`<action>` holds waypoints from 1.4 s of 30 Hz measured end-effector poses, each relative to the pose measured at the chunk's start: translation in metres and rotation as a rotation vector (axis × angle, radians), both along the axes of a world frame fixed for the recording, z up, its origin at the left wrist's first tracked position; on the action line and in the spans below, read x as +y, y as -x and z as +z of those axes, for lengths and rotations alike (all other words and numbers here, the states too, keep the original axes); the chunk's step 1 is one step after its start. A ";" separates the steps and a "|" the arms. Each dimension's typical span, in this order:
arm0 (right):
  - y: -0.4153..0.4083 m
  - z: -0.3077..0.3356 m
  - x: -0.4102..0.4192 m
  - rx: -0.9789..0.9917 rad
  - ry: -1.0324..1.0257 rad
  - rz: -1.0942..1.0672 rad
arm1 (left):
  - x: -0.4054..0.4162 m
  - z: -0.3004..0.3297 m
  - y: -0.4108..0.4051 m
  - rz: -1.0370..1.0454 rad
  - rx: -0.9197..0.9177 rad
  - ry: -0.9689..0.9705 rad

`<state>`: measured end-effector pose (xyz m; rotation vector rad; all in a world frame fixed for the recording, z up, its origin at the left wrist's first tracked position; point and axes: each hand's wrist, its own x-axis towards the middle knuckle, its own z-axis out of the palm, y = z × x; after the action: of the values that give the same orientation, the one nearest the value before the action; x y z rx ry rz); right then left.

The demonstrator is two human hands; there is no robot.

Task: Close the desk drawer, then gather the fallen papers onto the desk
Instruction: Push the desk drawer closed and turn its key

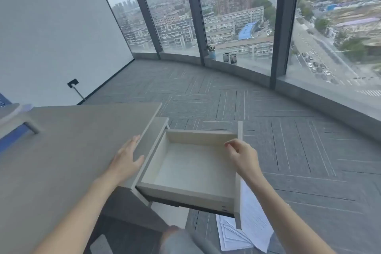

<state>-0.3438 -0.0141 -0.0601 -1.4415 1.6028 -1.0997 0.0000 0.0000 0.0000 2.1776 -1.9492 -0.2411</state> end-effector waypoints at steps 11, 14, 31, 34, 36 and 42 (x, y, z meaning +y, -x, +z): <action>0.011 -0.062 0.001 0.164 -0.174 -0.116 | -0.046 -0.031 -0.044 -0.057 -0.212 -0.093; 0.013 -0.068 0.002 0.083 -0.188 -0.133 | -0.047 -0.032 -0.044 -0.056 -0.202 -0.084; 0.022 -0.104 -0.003 -0.392 -0.374 -0.287 | -0.048 -0.037 -0.048 -0.053 -0.156 0.009; 0.018 -0.106 -0.007 -0.462 -0.411 -0.285 | -0.047 -0.036 -0.048 -0.052 -0.146 0.020; 0.013 -0.106 -0.009 -0.481 -0.423 -0.272 | -0.048 -0.037 -0.048 -0.058 -0.143 0.022; -0.010 -0.099 -0.016 -0.482 -0.458 -0.224 | -0.049 -0.041 -0.053 -0.047 -0.110 -0.001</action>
<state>-0.3339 -0.0298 -0.1594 -0.6508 1.5468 -1.0162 0.0526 -0.0492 -0.0411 2.1908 -2.0605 -0.1323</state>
